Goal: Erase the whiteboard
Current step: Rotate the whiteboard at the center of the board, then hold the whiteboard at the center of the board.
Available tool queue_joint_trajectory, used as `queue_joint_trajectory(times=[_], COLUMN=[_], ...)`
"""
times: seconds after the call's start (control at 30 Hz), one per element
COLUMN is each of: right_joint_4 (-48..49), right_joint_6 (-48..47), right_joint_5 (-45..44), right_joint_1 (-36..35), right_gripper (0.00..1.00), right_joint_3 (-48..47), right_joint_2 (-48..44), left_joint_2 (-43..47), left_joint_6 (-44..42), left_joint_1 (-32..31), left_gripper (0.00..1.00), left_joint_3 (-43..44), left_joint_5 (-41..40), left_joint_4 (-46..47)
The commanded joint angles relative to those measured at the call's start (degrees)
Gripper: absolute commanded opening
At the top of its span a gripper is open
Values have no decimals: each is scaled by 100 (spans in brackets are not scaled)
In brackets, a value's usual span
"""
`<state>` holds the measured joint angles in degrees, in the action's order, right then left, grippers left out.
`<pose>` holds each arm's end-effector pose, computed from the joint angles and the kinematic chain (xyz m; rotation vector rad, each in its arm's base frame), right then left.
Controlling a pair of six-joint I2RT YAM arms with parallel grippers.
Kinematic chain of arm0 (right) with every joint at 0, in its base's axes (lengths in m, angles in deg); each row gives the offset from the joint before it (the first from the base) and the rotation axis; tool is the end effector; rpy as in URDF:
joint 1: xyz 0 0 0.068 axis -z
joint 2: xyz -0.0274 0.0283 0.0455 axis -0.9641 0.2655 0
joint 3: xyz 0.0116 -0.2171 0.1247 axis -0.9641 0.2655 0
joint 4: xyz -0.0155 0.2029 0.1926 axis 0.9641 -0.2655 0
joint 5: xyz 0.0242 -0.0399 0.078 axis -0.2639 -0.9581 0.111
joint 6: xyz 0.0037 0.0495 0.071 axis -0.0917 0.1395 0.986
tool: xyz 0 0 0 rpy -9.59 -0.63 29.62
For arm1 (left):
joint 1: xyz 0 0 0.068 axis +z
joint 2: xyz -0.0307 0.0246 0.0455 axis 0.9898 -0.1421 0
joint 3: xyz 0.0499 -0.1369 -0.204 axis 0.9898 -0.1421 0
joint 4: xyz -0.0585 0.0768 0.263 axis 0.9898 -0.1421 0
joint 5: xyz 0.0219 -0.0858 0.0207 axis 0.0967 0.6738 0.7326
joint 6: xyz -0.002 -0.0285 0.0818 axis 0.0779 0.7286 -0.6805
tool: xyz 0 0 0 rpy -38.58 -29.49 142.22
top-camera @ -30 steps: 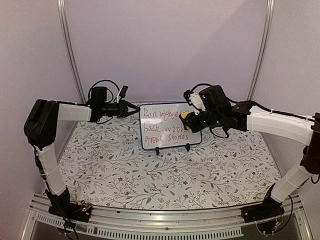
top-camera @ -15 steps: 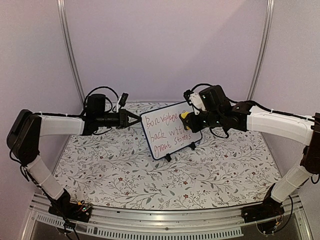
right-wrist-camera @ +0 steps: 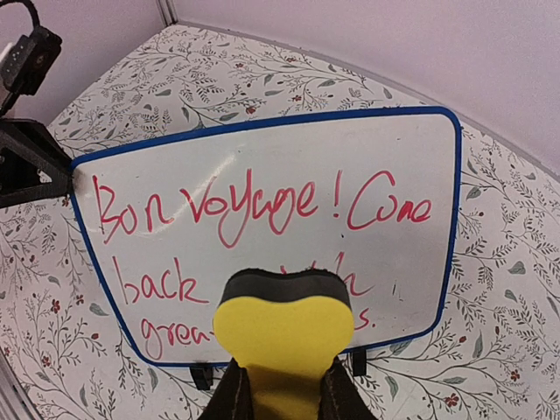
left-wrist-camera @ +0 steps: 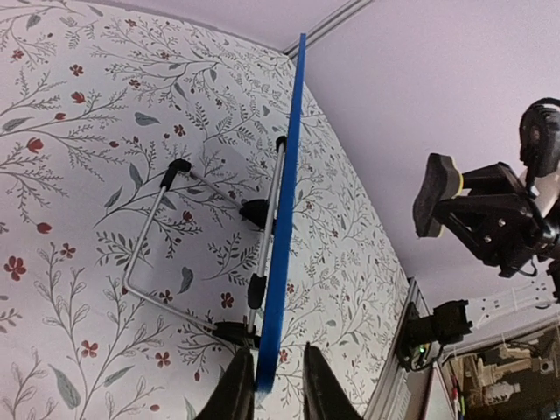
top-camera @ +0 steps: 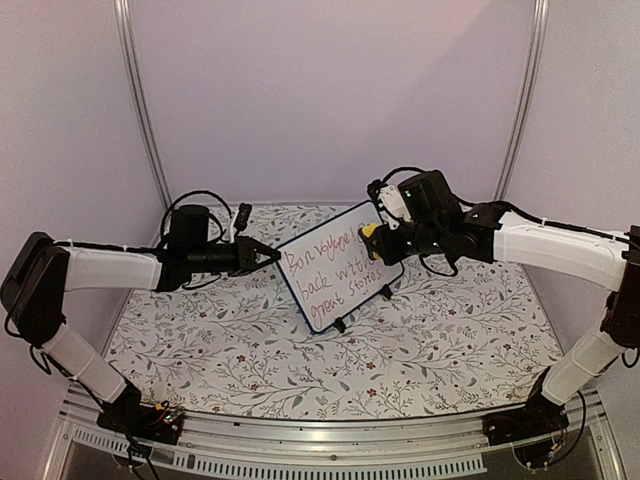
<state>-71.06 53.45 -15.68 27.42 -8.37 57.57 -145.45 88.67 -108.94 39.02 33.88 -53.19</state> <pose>0.2840 0.2899 0.2460 -0.6680 2.1248 0.3721 0.3084 -0.2078 0.1628 0.2189 2.1351 -1.3294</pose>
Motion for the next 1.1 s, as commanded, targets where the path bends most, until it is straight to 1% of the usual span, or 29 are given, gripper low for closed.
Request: queue_joint_trajectory(times=[0.0,0.07,0.13,0.2,0.27,0.33,0.43,0.53,0.57,0.6,0.77,0.9,1.07], right_joint_4=[36,32,31,32,26,-3,-163,-195,-185,-196,-273,-440,-384], right_joint_6=[-38,-42,-37,-28,-18,-2,1,-51,-75,-95,-28,-10,75], right_joint_5=[-75,-59,-32,37,132,199,268,274,262,229,301,256,513], right_joint_1=[24,24,24,24,24,24,20,18,20,16,16,16,16], right_gripper=[14,14,14,14,14,14,14,15,15,15,15,14,14], right_joint_3=[-15,-7,2,-8,-34,-108,-329,-410,-413,-418,-585,-865,-843], right_joint_2=[-42,-48,-57,-53,-27,14,114,86,56,37,125,442,631], left_joint_2=[236,390,568,686,664,476,104,-102,-116,-121,-292,-385,-506], left_joint_6=[-471,-731,-939,-1126,-1317,-1486,-1531,-1546,-1520,-1499,-1412,-1039,-993], left_joint_1=[-69,-61,-39,15,74,142,239,316,345,377,428,440,459], left_gripper=[25,31,42,51,61,68,76,84,90,99,100,100,100], left_joint_3=[355,609,920,1225,1610,2016,2430,2439,2363,2271,2064,1883,1921], left_joint_5=[-393,-660,-977,-1304,-1556,-1689,-1575,-1349,-1222,-1082,-669,-255,-271], left_joint_4=[-729,-1117,-1435,-1736,-2023,-2393,-2574,-2370,-2248,-2104,-1782,-1531,-1551])
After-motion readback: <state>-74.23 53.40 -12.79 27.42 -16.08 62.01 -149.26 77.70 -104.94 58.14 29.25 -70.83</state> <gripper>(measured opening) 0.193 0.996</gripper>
